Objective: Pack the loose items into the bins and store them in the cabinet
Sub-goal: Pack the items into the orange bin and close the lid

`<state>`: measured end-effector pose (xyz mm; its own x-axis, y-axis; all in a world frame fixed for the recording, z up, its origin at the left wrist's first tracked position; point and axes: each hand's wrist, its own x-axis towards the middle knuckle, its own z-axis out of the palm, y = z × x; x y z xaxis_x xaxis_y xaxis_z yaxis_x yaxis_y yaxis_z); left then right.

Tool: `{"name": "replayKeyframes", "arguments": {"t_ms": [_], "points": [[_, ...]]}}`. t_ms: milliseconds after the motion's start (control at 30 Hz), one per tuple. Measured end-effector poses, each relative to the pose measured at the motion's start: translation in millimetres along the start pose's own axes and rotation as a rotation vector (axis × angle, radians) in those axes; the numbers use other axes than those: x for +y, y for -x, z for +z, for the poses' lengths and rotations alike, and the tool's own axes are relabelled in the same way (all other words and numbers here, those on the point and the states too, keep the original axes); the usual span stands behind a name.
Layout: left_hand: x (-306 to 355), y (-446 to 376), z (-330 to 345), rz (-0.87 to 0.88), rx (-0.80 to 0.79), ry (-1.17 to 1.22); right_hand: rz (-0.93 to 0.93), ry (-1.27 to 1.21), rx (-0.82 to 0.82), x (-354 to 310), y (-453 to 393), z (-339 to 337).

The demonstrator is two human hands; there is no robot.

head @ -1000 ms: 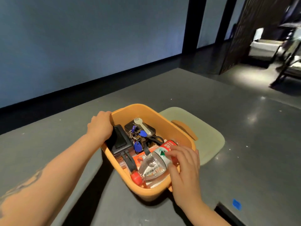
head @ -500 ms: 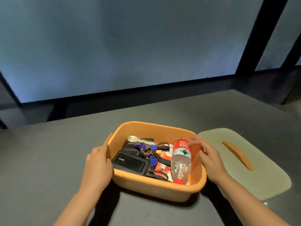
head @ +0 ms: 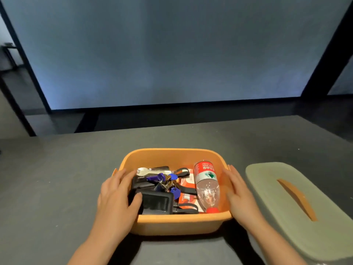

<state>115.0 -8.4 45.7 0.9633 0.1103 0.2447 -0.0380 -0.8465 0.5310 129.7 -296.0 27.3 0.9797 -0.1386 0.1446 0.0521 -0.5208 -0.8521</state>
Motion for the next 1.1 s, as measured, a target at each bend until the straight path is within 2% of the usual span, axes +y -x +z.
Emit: {"name": "replayKeyframes", "arguments": {"t_ms": [67, 200, 300, 367, 467, 567, 733, 933, 1100], "points": [[12, -5, 8, 0.060, -0.006, -0.091, -0.027, -0.066, -0.024, 0, 15, -4], [40, -10, 24, 0.131, -0.073, -0.136, 0.105, -0.110, 0.044, 34, 22, -30], [74, -10, 44, 0.239, -0.124, -0.049, 0.215, 0.006, 0.207, 69, 12, -66], [101, -11, 57, 0.320, -0.119, 0.032, 0.279, 0.057, 0.254, 85, 7, -87], [143, -14, 82, 0.414, -0.172, 0.130, 0.291, 0.245, 0.233, 111, 4, -117], [170, -16, 107, 0.476, -0.222, 0.115, 0.336, 0.523, 0.207, 127, -2, -137], [188, -15, 120, 0.472, -0.292, 0.066, 0.468, 0.619, 0.171, 149, -13, -145], [182, -15, 115, 0.437, -0.282, 0.095, 0.382, 0.699, 0.287, 156, -20, -156], [155, -4, 90, 0.334, -0.216, 0.143, 0.165, 0.723, 0.408, 124, -18, -165]]}}
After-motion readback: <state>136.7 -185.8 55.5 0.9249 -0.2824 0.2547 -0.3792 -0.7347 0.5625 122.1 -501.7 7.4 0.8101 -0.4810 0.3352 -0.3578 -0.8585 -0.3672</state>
